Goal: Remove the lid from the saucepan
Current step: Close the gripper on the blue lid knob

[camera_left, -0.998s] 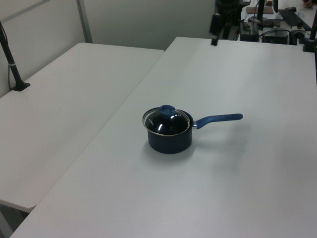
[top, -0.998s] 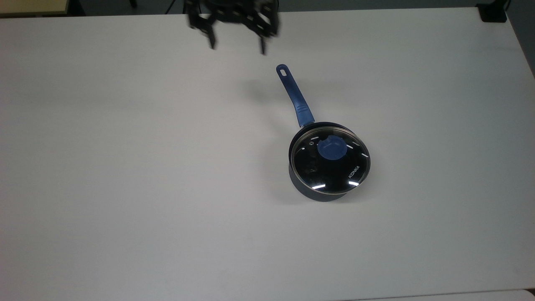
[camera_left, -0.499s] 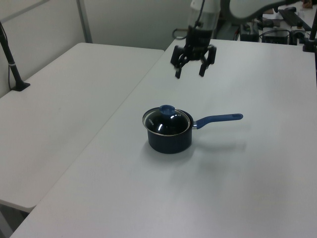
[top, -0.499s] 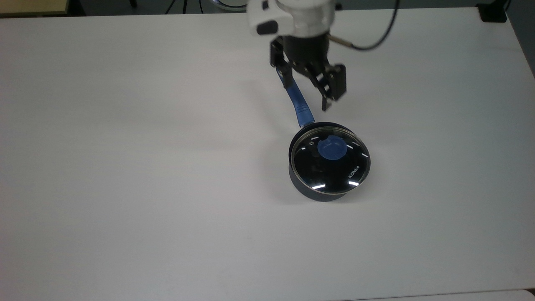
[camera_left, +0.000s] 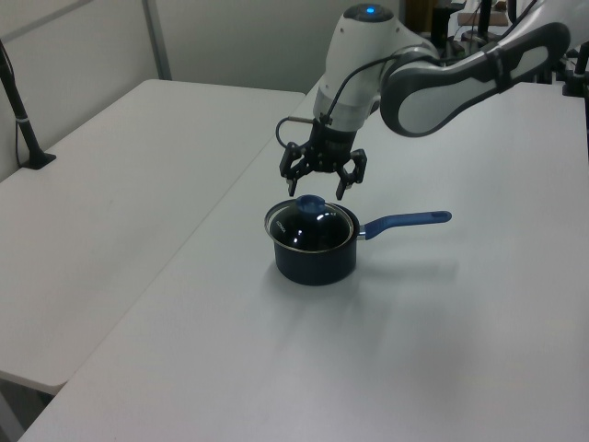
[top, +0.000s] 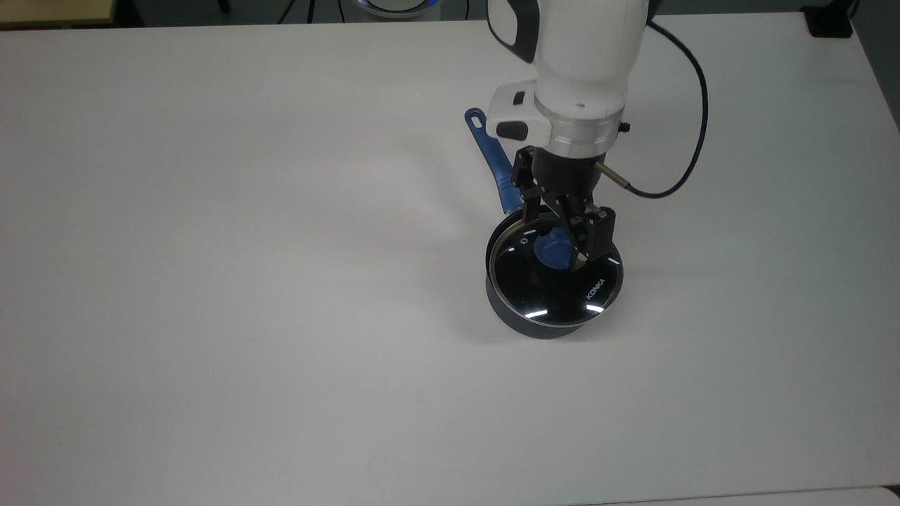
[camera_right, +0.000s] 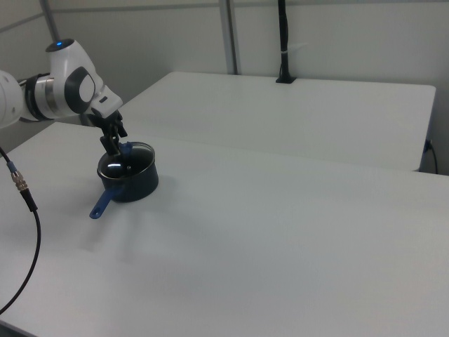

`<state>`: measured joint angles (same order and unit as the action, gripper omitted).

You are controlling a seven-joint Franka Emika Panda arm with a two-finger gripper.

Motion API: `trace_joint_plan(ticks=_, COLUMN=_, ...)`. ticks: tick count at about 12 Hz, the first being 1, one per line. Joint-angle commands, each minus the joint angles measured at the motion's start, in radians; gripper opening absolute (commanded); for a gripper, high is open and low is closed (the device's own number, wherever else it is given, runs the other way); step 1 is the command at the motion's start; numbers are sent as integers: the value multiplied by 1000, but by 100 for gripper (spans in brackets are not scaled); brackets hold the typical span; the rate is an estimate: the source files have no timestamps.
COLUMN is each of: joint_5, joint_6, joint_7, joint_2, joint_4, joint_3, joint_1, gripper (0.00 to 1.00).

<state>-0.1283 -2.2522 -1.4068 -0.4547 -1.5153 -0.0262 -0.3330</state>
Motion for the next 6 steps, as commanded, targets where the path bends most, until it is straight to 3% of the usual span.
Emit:
trace_joint_plan(ticks=1, joint_5=-23, joint_6=-18, joint_7=-46, joint_2=-44, joint_4=24, joint_3=9, joint_1=-27, gripper=98)
trace_joint_plan(ticks=2, joint_5=-46, joint_6=-30, joint_7=-46, joint_2=-48, joint_4=24, joint_3=9, joint_1=-41, gripper=95)
trace_joint_plan(ticks=4, joint_5=-63, joint_6=-33, joint_7=-49, joint_2=-58, joint_4=24, joint_3=9, joint_1=-38, gripper=72)
trace_joint_plan(ticks=6, joint_5=-63, joint_6=-56, joint_7=-47, joint_2=-59, joint_4=24, joint_3=9, joint_1=-34, gripper=58)
